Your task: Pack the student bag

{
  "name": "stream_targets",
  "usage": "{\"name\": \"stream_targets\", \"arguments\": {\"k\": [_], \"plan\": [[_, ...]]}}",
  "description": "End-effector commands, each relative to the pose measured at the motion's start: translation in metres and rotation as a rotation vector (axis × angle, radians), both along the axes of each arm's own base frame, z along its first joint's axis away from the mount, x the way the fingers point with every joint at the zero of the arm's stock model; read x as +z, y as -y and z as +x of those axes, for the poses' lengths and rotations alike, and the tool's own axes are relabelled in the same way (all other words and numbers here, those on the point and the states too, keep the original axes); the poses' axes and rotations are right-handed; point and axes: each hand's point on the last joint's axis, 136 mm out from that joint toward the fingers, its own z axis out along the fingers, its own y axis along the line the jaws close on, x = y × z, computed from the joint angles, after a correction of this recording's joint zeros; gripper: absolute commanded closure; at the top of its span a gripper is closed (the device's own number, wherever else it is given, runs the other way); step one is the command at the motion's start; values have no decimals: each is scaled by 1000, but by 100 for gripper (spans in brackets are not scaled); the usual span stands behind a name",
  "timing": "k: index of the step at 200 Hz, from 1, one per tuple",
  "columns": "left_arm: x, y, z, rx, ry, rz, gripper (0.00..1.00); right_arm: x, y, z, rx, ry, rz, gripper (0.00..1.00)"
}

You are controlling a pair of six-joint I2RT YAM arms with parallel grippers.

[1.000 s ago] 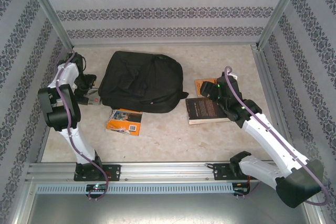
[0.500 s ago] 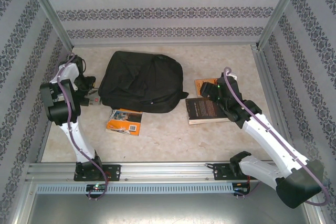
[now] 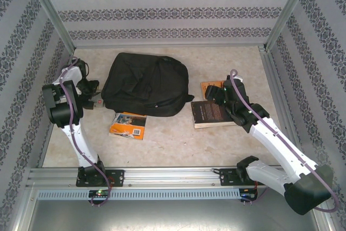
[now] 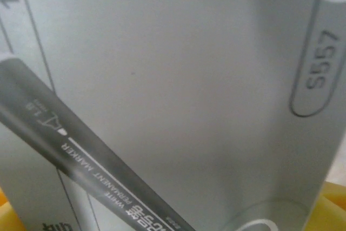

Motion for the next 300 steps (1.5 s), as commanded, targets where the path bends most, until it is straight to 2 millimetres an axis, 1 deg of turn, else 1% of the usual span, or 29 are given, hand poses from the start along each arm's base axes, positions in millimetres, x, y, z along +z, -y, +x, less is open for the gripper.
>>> {"name": "stream_targets", "arguments": {"k": [1, 16, 36, 53, 72, 91, 105, 117, 128, 142, 157, 169, 190, 201, 216, 240, 257, 276, 300], "plan": [[19, -9, 0, 46, 53, 7, 13, 8, -3, -6, 17, 22, 1, 13], [36, -12, 2, 54, 93, 20, 17, 13, -2, -7, 15, 36, 6, 13], [63, -16, 3, 49, 136, 40, 18, 17, -3, -8, 17, 42, 7, 14], [87, -19, 2, 36, 176, 67, 18, 21, -3, -9, 22, 45, 2, 14], [112, -16, -3, 18, 223, 84, 18, 27, -6, -9, 43, 55, -1, 14], [137, -7, -7, -17, 290, 95, 18, 36, -17, -10, 99, 70, 26, 14], [153, 6, -10, -61, 338, 95, 17, 45, -37, -12, 200, 87, 85, 14], [164, 23, -12, -114, 376, 91, 17, 52, -58, -14, 288, 94, 159, 15], [173, 42, -11, -178, 425, 84, 17, 59, -78, -16, 375, 87, 237, 16], [183, 72, -11, -271, 478, 77, 17, 63, -100, -19, 461, 57, 321, 16], [196, 108, -6, -422, 542, 75, 17, 63, -115, -20, 516, 13, 380, 16], [206, 136, -5, -570, 590, 90, 17, 63, -123, -21, 545, -18, 404, 16], [225, 198, -3, -923, 742, 100, 16, 64, -127, -24, 569, -44, 416, 16], [233, 229, -9, -1102, 829, 103, 17, 67, -126, -26, 574, -53, 411, 16], [237, 261, -22, -1306, 895, 110, 18, 69, -124, -26, 570, -63, 420, 16], [229, 299, -43, -1558, 871, 104, 20, 70, -124, -27, 580, -90, 480, 16], [226, 321, -59, -1744, 851, 164, 22, 70, -126, -28, 600, -117, 531, 16], [221, 338, -74, -1928, 818, 262, 22, 74, -128, -29, 625, -133, 563, 15], [219, 351, -86, -2061, 818, 302, 22, 81, -128, -29, 641, -125, 592, 13]]}}
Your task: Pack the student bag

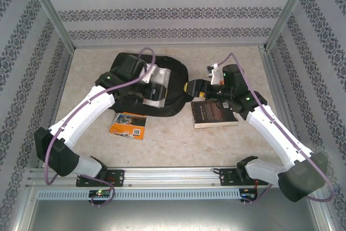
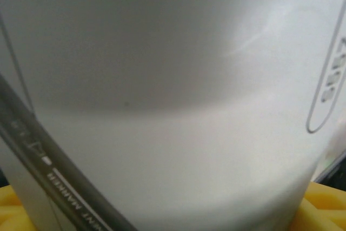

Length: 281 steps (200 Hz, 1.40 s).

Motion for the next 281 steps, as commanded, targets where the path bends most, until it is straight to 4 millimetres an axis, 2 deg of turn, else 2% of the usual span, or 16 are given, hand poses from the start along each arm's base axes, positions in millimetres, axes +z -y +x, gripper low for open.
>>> {"name": "stream_targets", "arguments": {"k": [1, 36, 67, 101, 151, 186, 224, 281], "plan": [[4, 3, -7, -167, 124, 133, 22, 20, -7, -4, 56, 0, 78, 13], [-3, 20, -21, -282, 158, 200, 23, 28, -18, -8, 126, -32, 159, 6], [-13, 31, -28, -334, 159, 244, 22, 22, -25, -8, 155, -62, 182, 4], [-15, 39, -32, -356, 152, 244, 22, 12, -40, -8, 181, -85, 184, 6], [-9, 44, -34, -364, 155, 210, 22, -3, -46, 3, 141, -131, 239, 14], [-12, 40, -35, -354, 157, 220, 22, -9, -41, 5, 111, -135, 237, 15], [-11, 40, -36, -341, 154, 206, 21, -8, -24, 7, 43, -101, 228, 15], [-14, 43, -37, -327, 134, 177, 21, -5, -13, -2, 25, -46, 219, 15]]}}
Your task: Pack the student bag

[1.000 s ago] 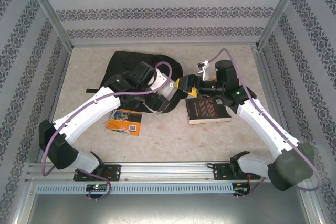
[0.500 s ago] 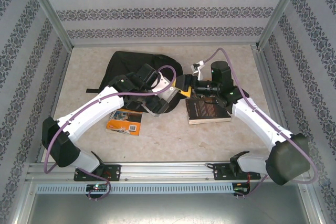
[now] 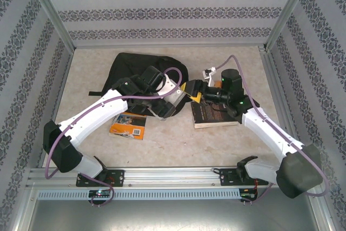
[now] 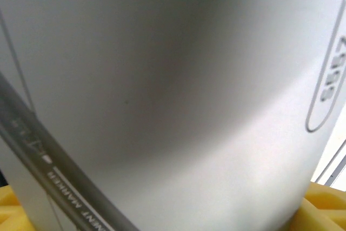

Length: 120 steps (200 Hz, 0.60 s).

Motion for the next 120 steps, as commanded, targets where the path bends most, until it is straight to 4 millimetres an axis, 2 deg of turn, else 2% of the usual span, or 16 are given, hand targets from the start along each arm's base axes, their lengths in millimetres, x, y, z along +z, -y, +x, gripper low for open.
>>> {"name": "stream_targets", "arguments": {"k": [1, 27, 58, 99, 120], "plan": [[16, 10, -3, -17, 31, -70, 21, 6, 7, -1, -23, 51, -4, 15], [20, 14, -3, -18, 24, -95, 20, 4, 12, -3, -47, 73, -29, 9], [27, 17, -4, -17, 24, -117, 20, 0, 17, -1, -72, 86, -51, 8], [26, 18, -8, -15, 5, -140, 20, -4, 4, 1, -33, 82, -50, 10], [24, 20, -9, -11, -6, -151, 19, -1, -9, -2, 12, 86, -24, 13]]}}
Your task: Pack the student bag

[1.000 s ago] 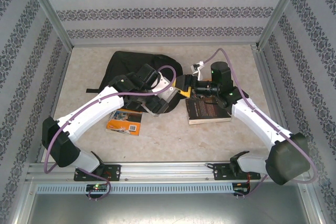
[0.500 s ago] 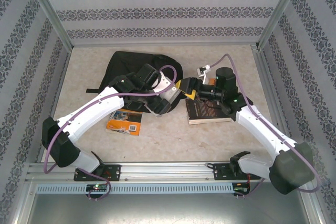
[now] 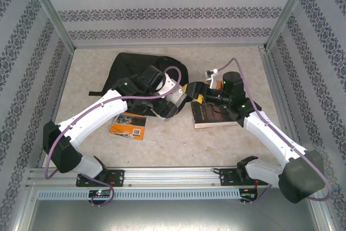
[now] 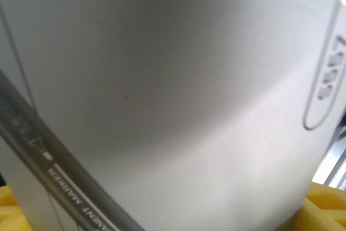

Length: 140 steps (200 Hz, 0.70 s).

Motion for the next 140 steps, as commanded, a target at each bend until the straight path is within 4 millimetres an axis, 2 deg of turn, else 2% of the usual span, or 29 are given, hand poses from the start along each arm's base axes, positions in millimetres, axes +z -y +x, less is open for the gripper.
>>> {"name": "stream_targets", "arguments": {"k": [1, 25, 84, 140], "plan": [[19, 10, -4, -10, 29, -81, 19, 5, -14, -1, 48, 34, 18, 13], [17, 14, -2, -13, 16, -85, 19, 5, -24, -5, 78, 35, 22, 16], [11, 27, -2, -21, -43, -119, 19, 8, -35, 1, 68, 15, 89, 26], [1, 37, -1, -25, -95, -126, 17, -3, -45, 9, 49, -28, 95, 34]]}}
